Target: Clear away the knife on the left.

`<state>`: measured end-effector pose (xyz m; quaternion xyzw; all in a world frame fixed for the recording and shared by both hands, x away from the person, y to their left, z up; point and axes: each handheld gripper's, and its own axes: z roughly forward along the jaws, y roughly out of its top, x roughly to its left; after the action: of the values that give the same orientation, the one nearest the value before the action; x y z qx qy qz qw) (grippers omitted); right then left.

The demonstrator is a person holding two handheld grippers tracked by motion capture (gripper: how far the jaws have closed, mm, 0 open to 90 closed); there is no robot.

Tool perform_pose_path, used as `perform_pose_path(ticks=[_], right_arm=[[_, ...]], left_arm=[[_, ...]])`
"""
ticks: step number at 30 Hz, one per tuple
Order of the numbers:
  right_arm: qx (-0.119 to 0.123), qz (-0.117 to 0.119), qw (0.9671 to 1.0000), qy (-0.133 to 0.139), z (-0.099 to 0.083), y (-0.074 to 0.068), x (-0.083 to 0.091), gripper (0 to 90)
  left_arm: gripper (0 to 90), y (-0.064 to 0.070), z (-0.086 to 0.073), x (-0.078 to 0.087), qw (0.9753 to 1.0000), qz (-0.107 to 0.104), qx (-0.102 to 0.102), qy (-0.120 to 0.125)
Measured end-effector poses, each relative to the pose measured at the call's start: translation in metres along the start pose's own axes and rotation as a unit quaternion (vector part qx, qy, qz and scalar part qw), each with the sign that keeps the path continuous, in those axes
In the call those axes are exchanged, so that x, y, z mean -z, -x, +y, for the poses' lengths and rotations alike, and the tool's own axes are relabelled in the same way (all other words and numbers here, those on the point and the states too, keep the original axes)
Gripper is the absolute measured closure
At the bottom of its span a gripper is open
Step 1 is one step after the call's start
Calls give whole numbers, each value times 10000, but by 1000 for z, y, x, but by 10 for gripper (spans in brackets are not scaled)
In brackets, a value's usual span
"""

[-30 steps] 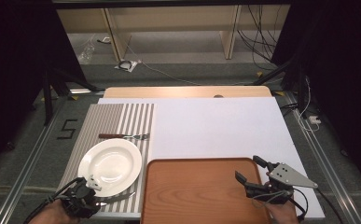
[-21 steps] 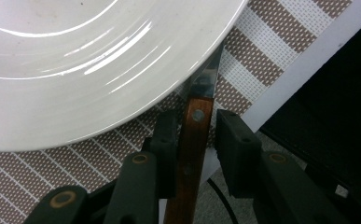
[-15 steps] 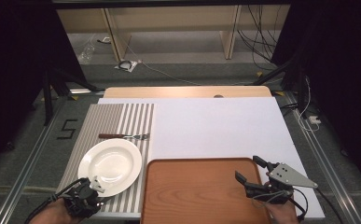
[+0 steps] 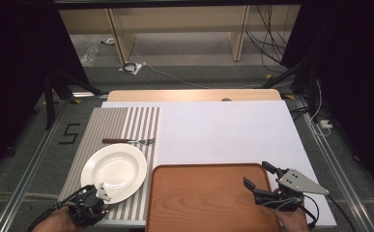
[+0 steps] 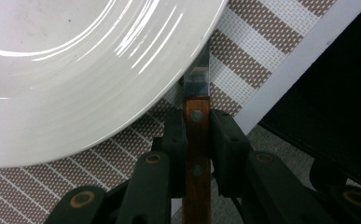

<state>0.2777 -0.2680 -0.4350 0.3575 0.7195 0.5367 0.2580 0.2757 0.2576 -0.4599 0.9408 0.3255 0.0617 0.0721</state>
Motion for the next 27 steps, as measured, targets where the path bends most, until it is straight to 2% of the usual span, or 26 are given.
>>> perform_pose_path(ticks=[6, 15, 19, 23, 27], right_arm=[[-7, 10, 10000, -5, 0, 0, 0, 186], [-35, 3, 10000, 10, 0, 1, -1, 187], [-14, 21, 10000, -35, 0, 0, 0, 186], [-14, 16, 10000, -21, 0, 0, -1, 187], [-15, 20, 10000, -4, 0, 0, -1, 187]], left_arm=[[768, 3, 0, 5, 10000, -5, -55, 39], [768, 12, 6, 11, 9996, -125, -178, 153], [768, 16, 10, 16, 9992, -174, -196, 303], [768, 24, 21, 21, 9979, -202, -265, 564], [768, 29, 28, 24, 9974, -200, -252, 650]])
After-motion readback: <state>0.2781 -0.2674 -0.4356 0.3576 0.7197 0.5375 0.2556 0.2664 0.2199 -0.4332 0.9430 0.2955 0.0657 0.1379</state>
